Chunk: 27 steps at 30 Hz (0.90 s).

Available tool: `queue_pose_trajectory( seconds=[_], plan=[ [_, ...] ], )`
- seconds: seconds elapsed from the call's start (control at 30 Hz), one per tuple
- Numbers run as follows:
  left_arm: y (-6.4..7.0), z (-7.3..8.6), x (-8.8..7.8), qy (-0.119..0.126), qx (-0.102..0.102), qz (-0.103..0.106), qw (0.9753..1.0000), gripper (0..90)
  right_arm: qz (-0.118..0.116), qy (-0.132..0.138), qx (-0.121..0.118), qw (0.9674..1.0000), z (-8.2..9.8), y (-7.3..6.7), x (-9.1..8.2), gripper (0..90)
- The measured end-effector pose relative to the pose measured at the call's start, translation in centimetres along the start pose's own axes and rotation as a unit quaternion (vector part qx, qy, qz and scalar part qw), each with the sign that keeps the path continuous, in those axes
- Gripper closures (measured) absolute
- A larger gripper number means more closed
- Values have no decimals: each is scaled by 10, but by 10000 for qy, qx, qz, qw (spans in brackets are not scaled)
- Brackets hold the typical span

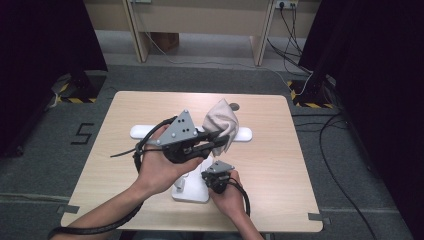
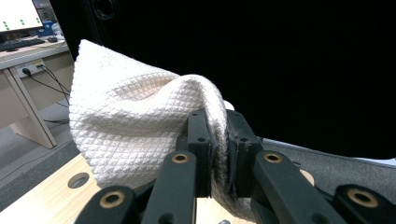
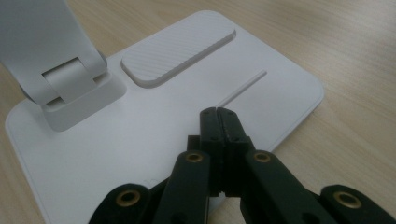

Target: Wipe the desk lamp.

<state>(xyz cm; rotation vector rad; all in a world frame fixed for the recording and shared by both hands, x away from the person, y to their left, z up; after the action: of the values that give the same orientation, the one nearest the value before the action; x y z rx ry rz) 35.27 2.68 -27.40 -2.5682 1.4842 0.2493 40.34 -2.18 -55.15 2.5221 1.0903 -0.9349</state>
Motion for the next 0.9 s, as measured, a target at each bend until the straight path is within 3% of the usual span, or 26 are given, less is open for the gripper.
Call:
queue_pose_trajectory(
  seconds=[0.9],
  plan=[
    [7,-4,12,-39,-19,60,10000,823,6,24,8,10000,1,0,0,900]
  ],
)
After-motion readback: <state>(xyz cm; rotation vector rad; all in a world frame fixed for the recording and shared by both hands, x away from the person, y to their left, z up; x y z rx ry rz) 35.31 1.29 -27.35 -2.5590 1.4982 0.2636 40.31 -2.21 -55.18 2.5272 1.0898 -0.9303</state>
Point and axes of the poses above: each handheld gripper's, and its own axes: x roughly forward along the jaws, z roughly out of its underside, y roughly to its right, the point moved 7 cm from there along x, roughly forward along the jaws, and after that the axes turned 2 degrees about -z, right-handed, at the moved point
